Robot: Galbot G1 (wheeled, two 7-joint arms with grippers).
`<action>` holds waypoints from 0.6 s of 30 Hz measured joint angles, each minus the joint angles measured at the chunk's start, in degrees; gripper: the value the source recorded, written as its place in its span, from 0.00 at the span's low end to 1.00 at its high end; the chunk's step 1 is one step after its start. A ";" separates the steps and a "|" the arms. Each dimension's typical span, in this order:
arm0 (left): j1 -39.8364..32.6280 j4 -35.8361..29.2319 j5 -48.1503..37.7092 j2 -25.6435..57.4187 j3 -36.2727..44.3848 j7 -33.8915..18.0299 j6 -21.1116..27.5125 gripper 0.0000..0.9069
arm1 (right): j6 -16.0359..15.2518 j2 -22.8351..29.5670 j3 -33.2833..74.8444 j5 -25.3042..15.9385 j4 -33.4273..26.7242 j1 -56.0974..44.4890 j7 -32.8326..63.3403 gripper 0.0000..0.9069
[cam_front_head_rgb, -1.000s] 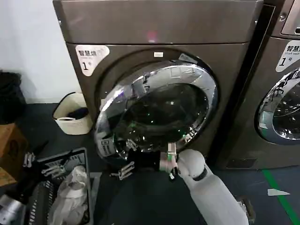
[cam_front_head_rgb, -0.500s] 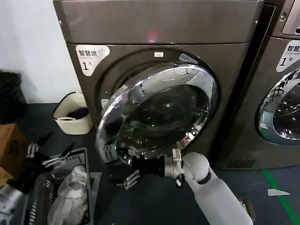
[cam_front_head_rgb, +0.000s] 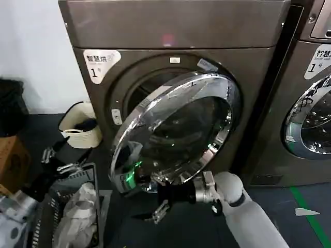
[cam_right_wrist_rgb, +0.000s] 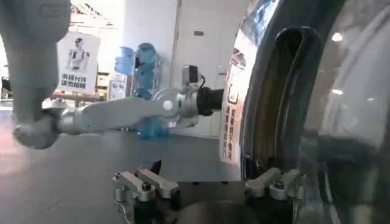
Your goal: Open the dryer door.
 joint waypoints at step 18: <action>-6.09 2.07 -1.53 5.93 11.43 -0.24 -0.16 1.00 | 1.28 -3.71 7.25 1.52 3.90 -6.18 -2.99 1.00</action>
